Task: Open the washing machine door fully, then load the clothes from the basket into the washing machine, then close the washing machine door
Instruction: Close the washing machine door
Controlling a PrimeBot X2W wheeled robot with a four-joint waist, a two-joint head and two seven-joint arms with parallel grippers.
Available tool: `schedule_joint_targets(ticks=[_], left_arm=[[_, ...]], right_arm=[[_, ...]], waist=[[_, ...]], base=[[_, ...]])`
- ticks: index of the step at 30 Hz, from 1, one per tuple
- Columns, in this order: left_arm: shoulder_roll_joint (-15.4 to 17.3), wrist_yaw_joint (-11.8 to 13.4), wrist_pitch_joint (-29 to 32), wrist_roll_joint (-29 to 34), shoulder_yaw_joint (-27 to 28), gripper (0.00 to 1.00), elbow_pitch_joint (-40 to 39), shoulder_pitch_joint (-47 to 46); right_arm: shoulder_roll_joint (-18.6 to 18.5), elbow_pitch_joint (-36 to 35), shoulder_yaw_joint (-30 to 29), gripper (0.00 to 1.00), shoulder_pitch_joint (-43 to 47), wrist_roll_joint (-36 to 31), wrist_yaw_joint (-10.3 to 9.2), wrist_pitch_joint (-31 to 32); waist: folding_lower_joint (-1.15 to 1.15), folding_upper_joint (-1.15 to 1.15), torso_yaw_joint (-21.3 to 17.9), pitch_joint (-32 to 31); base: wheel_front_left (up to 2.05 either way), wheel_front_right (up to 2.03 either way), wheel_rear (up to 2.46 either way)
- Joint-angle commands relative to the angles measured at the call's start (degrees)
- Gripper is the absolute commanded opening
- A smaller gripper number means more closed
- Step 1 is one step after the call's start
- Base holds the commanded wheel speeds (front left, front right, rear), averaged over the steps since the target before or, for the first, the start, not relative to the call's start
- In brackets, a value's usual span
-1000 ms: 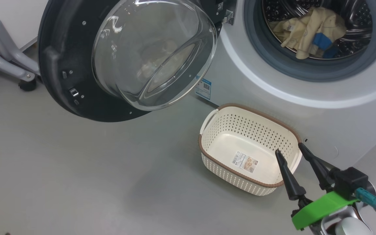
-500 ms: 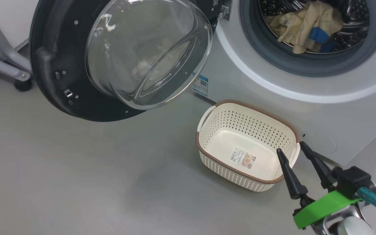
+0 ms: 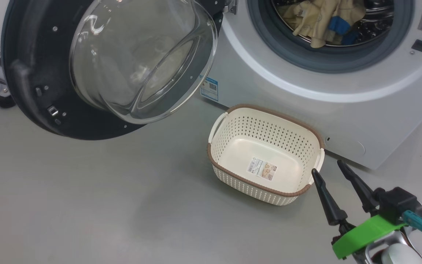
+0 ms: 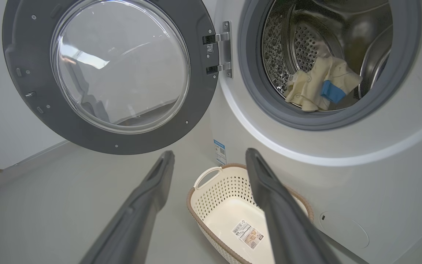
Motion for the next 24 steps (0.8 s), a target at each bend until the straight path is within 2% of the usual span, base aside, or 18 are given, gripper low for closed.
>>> schedule_joint_targets(ticks=[1, 9, 18, 24], left_arm=[[4.7, 1.8, 1.1, 0.2, 0.0, 0.00, -1.5, -2.7], [6.2, 3.7, 8.8, 0.6, -6.0, 0.00, -1.2, -8.8], [5.3, 5.4, 17.3, 0.0, -11.0, 0.00, -2.4, -12.3], [4.1, 5.4, 21.5, -0.2, -13.4, 0.00, -3.4, -11.9]], right_arm=[[-1.5, -1.8, 1.0, 1.00, -1.9, 0.3, -0.16, -0.4], [-2.0, -1.6, 1.4, 1.00, -2.7, 0.5, -0.16, -0.4], [-2.0, -1.3, 1.7, 1.00, -3.6, 0.5, -0.16, -0.4], [-2.6, -1.4, 1.9, 1.00, -3.9, 0.6, -0.16, -0.4]], waist=[[0.00, 0.00, -0.4, 0.3], [0.00, 0.00, -2.1, 1.3], [0.00, 0.00, -4.3, 2.2], [0.00, 0.00, -6.2, 3.1]], base=[[0.00, 0.00, 0.00], [0.00, 0.00, 0.00], [0.00, 0.00, 0.00], [0.00, 0.00, 0.00]])
